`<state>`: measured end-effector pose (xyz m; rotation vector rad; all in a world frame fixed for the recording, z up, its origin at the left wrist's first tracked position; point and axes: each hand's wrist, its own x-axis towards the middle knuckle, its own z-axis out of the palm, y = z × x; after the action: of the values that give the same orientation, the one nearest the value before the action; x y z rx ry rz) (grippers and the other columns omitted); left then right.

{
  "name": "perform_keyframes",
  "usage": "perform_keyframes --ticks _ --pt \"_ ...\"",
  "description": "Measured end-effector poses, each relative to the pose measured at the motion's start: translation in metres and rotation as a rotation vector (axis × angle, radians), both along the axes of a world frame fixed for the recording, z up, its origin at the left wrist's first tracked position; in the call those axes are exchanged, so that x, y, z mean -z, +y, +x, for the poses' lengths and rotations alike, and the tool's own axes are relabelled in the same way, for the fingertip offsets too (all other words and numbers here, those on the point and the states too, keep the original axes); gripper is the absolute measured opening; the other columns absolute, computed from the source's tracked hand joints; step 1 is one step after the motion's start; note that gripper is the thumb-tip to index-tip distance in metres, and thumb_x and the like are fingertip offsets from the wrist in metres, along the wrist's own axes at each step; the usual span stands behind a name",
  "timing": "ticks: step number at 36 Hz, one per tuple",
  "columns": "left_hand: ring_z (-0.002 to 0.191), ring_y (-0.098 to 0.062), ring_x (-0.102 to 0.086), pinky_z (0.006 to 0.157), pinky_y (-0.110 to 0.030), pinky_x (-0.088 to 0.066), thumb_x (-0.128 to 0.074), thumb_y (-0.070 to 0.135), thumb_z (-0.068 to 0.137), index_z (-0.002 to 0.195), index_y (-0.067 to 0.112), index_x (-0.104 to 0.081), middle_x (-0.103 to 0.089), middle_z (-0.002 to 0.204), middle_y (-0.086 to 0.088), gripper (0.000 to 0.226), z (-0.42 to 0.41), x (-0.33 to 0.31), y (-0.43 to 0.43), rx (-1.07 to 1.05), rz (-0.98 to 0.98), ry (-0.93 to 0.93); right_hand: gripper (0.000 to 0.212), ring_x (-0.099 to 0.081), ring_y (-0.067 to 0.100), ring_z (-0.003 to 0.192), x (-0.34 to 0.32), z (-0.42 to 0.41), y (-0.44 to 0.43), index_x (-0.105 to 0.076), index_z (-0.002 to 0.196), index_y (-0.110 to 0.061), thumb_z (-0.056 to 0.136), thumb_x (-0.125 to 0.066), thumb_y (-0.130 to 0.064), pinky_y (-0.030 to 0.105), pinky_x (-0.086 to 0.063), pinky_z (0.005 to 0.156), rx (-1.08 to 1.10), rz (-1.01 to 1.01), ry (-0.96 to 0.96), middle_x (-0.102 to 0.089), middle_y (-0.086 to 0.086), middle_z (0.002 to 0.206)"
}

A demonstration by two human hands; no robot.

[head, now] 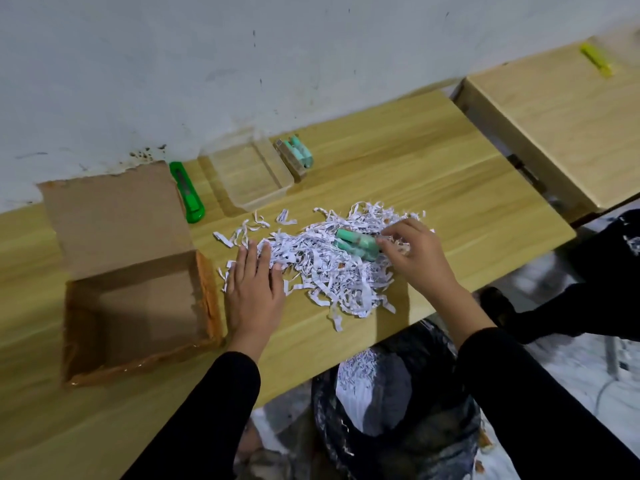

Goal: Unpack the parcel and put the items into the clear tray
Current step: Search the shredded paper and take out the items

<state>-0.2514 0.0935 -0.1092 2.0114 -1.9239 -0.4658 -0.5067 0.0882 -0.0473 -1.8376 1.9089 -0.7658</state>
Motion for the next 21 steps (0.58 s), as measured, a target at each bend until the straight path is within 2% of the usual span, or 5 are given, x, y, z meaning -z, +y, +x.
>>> perform_keyframes --ticks 3,6,9,18,21 --pt "0.145 -0.015 -0.013 0.118 -0.036 -0.012 -0.032 0.034 0.100 0.145 0.023 -0.031 -0.023 0.156 0.002 0.046 0.000 0.000 0.000 0.007 -0.003 0.002 0.019 -0.052 0.019 0.080 -0.002 0.014 -0.008 -0.067 0.099 -0.004 0.084 -0.065 -0.017 0.028 -0.042 0.071 -0.070 0.050 0.011 -0.057 0.005 0.091" --pt "0.145 -0.015 -0.013 0.118 -0.037 -0.014 -0.032 0.035 0.100 0.145 0.023 -0.031 -0.023 0.156 0.002 0.046 0.001 0.001 0.000 0.011 -0.005 0.001 0.032 -0.054 0.025 0.093 0.003 0.021 -0.014 -0.063 0.110 -0.005 0.083 -0.067 -0.020 0.031 -0.045 0.080 -0.088 0.136 0.011 -0.059 0.012 0.104" --pt "0.145 -0.015 -0.013 0.118 -0.036 -0.014 -0.032 0.035 0.100 0.145 0.024 -0.031 -0.023 0.156 0.003 0.047 0.001 0.002 0.000 0.009 -0.003 0.001 0.040 -0.055 0.023 0.093 0.006 0.023 -0.016 -0.059 0.118 -0.008 0.082 -0.068 -0.025 0.028 -0.041 0.078 -0.082 0.203 -0.005 -0.061 0.011 0.108" --pt "0.145 -0.015 -0.013 0.118 -0.035 -0.011 -0.031 0.036 0.100 0.144 0.024 -0.032 -0.024 0.156 0.002 0.046 0.002 0.005 -0.001 0.013 -0.010 0.002 0.041 -0.056 0.019 0.089 -0.002 0.026 -0.018 -0.059 0.121 -0.011 0.082 -0.068 -0.021 0.031 -0.048 0.077 -0.058 0.267 -0.051 -0.065 0.012 0.110" --pt "0.145 -0.015 -0.014 0.117 -0.034 -0.010 -0.032 0.036 0.100 0.144 0.024 -0.032 -0.024 0.156 0.002 0.046 0.001 0.005 -0.001 0.015 -0.013 0.004 0.042 -0.059 0.022 0.093 -0.003 0.026 -0.019 -0.060 0.119 -0.011 0.080 -0.070 -0.020 0.033 -0.049 0.080 -0.064 0.270 -0.041 -0.064 0.011 0.111"
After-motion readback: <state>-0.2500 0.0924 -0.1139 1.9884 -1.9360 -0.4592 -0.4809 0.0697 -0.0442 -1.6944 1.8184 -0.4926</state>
